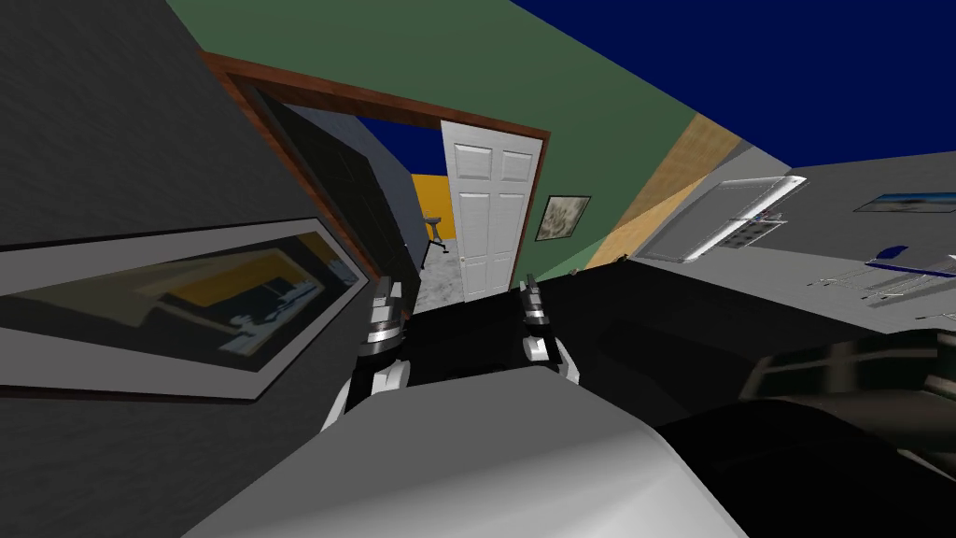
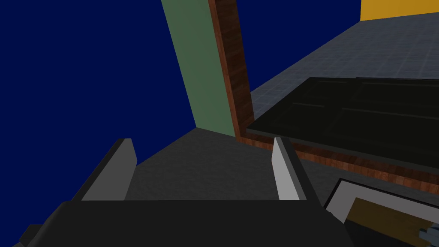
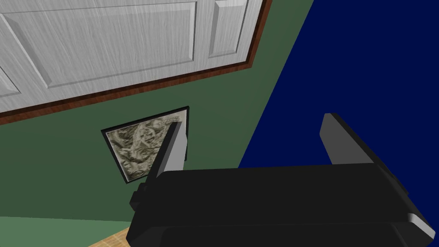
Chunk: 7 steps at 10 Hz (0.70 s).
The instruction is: Push the door open
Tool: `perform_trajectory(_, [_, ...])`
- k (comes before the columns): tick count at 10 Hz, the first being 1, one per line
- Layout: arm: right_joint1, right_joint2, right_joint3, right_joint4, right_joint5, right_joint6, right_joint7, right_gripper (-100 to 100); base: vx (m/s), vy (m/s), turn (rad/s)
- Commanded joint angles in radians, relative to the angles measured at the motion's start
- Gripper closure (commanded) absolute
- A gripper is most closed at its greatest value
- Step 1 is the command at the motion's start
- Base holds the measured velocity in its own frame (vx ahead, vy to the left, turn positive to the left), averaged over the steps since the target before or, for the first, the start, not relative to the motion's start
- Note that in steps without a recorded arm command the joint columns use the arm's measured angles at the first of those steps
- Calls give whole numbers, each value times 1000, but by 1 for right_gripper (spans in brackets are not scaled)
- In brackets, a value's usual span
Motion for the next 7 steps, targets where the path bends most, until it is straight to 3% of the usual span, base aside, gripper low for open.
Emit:
perform_trajectory(1, [-20, 0, -5, 46, -2, -8, -1, -100, 105, 29, 96])
perform_trajectory(7, [-82, -13, -32, 216, -13, -43, -12, -100, 106, 37, 105])
